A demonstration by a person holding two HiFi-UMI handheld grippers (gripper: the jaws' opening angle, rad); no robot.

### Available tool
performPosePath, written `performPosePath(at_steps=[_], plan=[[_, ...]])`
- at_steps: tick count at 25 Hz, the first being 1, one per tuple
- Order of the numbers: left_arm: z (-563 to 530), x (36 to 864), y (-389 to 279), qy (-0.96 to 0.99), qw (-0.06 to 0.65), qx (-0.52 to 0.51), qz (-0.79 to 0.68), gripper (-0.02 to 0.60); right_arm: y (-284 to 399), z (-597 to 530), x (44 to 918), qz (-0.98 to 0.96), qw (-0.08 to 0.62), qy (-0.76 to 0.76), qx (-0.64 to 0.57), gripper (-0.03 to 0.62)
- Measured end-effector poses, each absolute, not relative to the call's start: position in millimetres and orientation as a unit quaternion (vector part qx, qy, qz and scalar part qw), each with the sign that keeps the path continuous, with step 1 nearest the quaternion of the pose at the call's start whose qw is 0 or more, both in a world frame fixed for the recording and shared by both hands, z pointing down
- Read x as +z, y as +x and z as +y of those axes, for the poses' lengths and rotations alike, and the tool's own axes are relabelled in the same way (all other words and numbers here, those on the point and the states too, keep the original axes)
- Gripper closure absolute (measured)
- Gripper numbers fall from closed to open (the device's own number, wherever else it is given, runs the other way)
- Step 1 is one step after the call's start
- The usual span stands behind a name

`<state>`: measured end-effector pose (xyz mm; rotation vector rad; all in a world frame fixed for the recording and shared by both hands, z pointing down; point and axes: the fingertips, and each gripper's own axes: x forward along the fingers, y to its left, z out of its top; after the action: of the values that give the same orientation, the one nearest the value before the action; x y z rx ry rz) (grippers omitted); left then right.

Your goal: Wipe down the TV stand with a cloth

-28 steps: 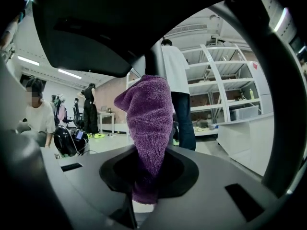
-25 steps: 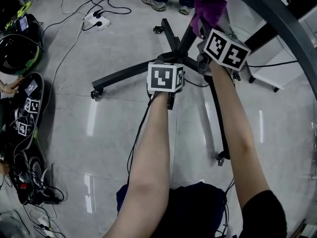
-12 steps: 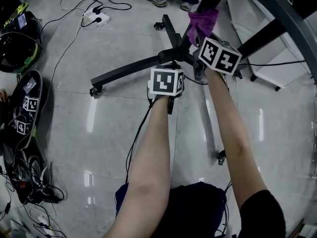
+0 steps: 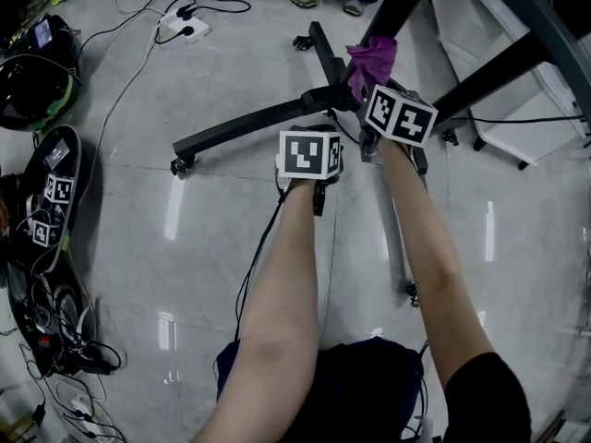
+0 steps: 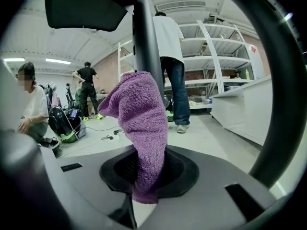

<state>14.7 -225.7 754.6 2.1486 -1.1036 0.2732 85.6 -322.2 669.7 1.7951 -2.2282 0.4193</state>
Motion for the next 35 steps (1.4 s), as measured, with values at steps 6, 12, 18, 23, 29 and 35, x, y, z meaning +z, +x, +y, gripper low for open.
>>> performPosePath(at_steps=[6, 12, 18, 23, 29, 35], plan=[[-224, 762, 22, 0.834, 0.352, 0.116, -0.408, 0.577, 86, -323, 712, -0.759, 0.162, 0.611, 0.157, 0.505], [-223, 767, 26, 0.834, 0.351, 0.126, -0.406, 0.577, 87, -323, 747, -0.751, 0.171, 0.61, 0.185, 0.505], [-221, 769, 27, 0.833, 0.352, 0.136, -0.404, 0.577, 94, -320, 773, -0.736, 0.173, 0.615, 0.221, 0.505], [-221, 766, 31, 0.837, 0.344, 0.138, -0.403, 0.577, 100, -314, 781, -0.731, 0.172, 0.617, 0.236, 0.505], [-222, 750, 30, 0.84, 0.332, 0.128, -0.41, 0.577, 106, -305, 765, -0.736, 0.163, 0.615, 0.231, 0.505], [-220, 719, 37, 0.855, 0.291, 0.123, -0.41, 0.577, 121, -298, 726, -0.742, 0.144, 0.621, 0.208, 0.505]])
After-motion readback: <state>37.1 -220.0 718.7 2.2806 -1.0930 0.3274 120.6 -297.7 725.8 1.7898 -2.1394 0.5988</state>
